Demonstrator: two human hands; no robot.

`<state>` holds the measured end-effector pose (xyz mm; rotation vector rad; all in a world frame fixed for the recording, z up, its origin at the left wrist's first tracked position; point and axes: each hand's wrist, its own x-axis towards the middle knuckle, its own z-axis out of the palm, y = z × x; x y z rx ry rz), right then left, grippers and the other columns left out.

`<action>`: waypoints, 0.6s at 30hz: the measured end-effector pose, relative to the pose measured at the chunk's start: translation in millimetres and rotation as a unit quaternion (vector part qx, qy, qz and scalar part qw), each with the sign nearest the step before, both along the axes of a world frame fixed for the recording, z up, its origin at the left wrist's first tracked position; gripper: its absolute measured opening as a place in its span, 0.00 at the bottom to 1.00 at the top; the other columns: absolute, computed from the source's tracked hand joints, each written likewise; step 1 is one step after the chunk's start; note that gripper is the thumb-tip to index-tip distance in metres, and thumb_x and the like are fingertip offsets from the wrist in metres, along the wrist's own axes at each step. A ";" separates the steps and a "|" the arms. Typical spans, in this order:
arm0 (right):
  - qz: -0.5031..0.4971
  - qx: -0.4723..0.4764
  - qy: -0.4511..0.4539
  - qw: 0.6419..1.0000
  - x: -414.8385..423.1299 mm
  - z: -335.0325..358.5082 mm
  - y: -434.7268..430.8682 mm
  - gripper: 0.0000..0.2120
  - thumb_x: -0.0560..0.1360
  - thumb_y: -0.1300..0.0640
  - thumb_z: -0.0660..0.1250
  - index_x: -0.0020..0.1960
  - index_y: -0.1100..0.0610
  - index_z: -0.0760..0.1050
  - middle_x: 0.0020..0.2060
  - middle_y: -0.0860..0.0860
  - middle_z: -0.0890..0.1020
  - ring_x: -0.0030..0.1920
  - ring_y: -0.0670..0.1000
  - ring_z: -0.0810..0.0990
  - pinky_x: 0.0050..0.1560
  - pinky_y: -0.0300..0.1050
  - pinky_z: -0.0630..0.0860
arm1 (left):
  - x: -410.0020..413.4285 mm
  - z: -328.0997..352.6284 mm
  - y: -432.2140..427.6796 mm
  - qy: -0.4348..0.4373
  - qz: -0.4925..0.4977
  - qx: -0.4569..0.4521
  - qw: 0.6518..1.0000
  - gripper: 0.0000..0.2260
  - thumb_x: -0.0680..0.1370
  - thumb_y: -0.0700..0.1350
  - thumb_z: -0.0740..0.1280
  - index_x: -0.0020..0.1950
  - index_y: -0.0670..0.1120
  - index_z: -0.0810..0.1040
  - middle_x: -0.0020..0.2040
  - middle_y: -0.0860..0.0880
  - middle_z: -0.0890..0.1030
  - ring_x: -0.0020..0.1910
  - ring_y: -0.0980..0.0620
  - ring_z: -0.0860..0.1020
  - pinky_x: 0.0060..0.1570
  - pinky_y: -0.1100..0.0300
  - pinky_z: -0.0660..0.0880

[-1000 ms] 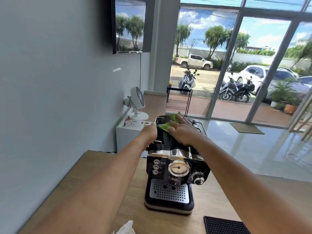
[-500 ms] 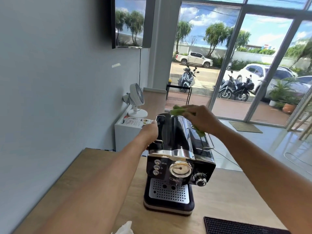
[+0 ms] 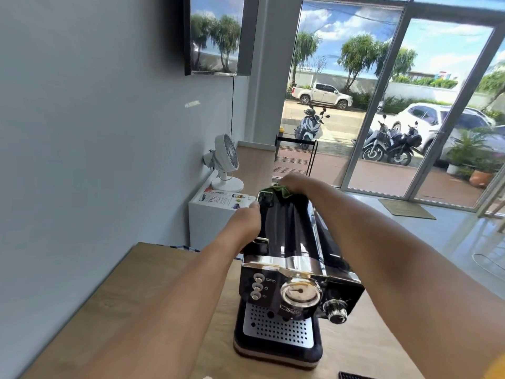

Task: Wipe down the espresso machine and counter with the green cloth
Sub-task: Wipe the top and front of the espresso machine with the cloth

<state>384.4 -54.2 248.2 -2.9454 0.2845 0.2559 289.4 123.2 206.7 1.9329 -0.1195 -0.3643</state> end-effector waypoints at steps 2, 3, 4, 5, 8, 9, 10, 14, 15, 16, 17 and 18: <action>-0.019 -0.041 0.016 0.999 7.4 -2.7 -7.1 0.11 0.77 0.61 0.60 0.53 0.64 0.79 0.59 0.61 0.80 0.50 0.56 0.78 0.55 0.46 0.73 | -2.0 1.1 -0.3 -0.002 0.005 -0.002 1.000 0.26 0.83 0.55 0.47 0.78 0.42 0.55 0.78 0.44 0.58 0.76 0.45 0.57 0.73 0.51 0.54; -0.005 -0.049 0.023 0.999 10.2 -3.8 -4.8 0.11 0.76 0.60 0.60 0.52 0.64 0.79 0.59 0.61 0.80 0.52 0.58 0.79 0.56 0.47 0.73 | -2.1 1.5 -0.9 -0.004 0.009 0.001 1.000 0.26 0.83 0.54 0.47 0.77 0.42 0.56 0.77 0.43 0.59 0.76 0.45 0.58 0.73 0.50 0.55; 0.019 -0.059 0.025 0.998 7.9 -0.4 4.0 0.13 0.77 0.60 0.60 0.55 0.66 0.78 0.59 0.61 0.80 0.55 0.59 0.79 0.55 0.46 0.73 | -1.5 1.9 -1.3 -0.005 0.011 0.008 1.000 0.25 0.83 0.54 0.47 0.77 0.41 0.58 0.76 0.43 0.61 0.75 0.44 0.61 0.72 0.50 0.57; 0.037 -0.058 0.017 0.997 5.2 2.2 15.2 0.15 0.79 0.58 0.59 0.59 0.67 0.77 0.60 0.61 0.79 0.59 0.59 0.78 0.55 0.45 0.72 | -0.9 2.2 -1.7 -0.006 0.011 0.014 1.000 0.25 0.83 0.53 0.47 0.75 0.40 0.61 0.75 0.42 0.64 0.73 0.43 0.63 0.73 0.50 0.59; 0.063 0.002 -0.015 0.998 6.1 -0.3 31.5 0.24 0.82 0.48 0.57 0.64 0.66 0.75 0.64 0.61 0.76 0.63 0.59 0.75 0.53 0.43 0.67 | 1.0 1.8 -2.5 -0.003 0.014 0.024 1.000 0.25 0.83 0.54 0.47 0.76 0.41 0.61 0.76 0.43 0.63 0.74 0.45 0.62 0.73 0.49 0.58; 0.062 0.013 -0.019 0.998 7.8 -2.8 28.3 0.25 0.81 0.45 0.57 0.63 0.66 0.75 0.64 0.62 0.76 0.63 0.59 0.75 0.53 0.42 0.66 | 1.6 0.5 -2.5 0.003 0.015 0.019 1.000 0.26 0.83 0.54 0.47 0.77 0.41 0.59 0.77 0.44 0.61 0.75 0.45 0.60 0.74 0.50 0.56; 0.055 0.017 -0.025 0.998 6.4 -3.0 23.0 0.26 0.81 0.44 0.56 0.64 0.65 0.75 0.65 0.62 0.76 0.63 0.59 0.74 0.54 0.43 0.66 | 2.2 0.3 -2.2 0.012 0.015 0.012 1.000 0.26 0.83 0.55 0.48 0.78 0.42 0.57 0.78 0.44 0.59 0.76 0.46 0.58 0.75 0.50 0.54; 0.027 0.008 -0.006 1.000 -6.4 2.6 -10.1 0.22 0.84 0.51 0.53 0.68 0.66 0.71 0.70 0.62 0.71 0.69 0.58 0.70 0.64 0.45 0.65 | 0.8 2.6 -3.5 0.003 0.023 0.023 0.999 0.25 0.83 0.54 0.48 0.77 0.41 0.58 0.77 0.43 0.61 0.75 0.44 0.61 0.73 0.50 0.58; 0.027 0.015 0.004 1.000 -10.3 3.2 -16.8 0.21 0.84 0.53 0.52 0.68 0.66 0.71 0.70 0.62 0.70 0.69 0.58 0.69 0.65 0.45 0.64 | 0.3 2.6 -2.9 -0.004 0.028 0.022 0.999 0.25 0.84 0.54 0.48 0.77 0.42 0.57 0.77 0.43 0.60 0.75 0.44 0.61 0.73 0.50 0.58; 0.011 0.030 0.008 0.999 -14.8 2.9 -25.3 0.21 0.85 0.53 0.51 0.69 0.65 0.70 0.72 0.61 0.69 0.70 0.57 0.68 0.67 0.45 0.63 | -0.9 2.6 -3.5 -0.007 0.030 0.022 0.999 0.25 0.83 0.54 0.48 0.78 0.43 0.55 0.77 0.44 0.59 0.75 0.45 0.59 0.73 0.50 0.56; -0.012 0.046 0.009 0.999 -19.8 2.2 -32.0 0.23 0.85 0.52 0.50 0.71 0.65 0.68 0.73 0.61 0.67 0.72 0.57 0.66 0.69 0.47 0.61 | -0.8 2.0 -2.8 -0.009 0.030 0.017 0.999 0.25 0.83 0.54 0.48 0.78 0.44 0.54 0.78 0.45 0.58 0.76 0.45 0.57 0.74 0.50 0.54; -0.033 0.067 0.008 0.997 -28.1 4.3 -38.1 0.24 0.85 0.50 0.49 0.73 0.65 0.64 0.75 0.61 0.64 0.74 0.57 0.64 0.72 0.47 0.59 | -1.5 1.5 -3.2 -0.007 0.028 0.011 1.000 0.25 0.84 0.54 0.48 0.79 0.45 0.53 0.78 0.45 0.57 0.76 0.46 0.56 0.74 0.51 0.52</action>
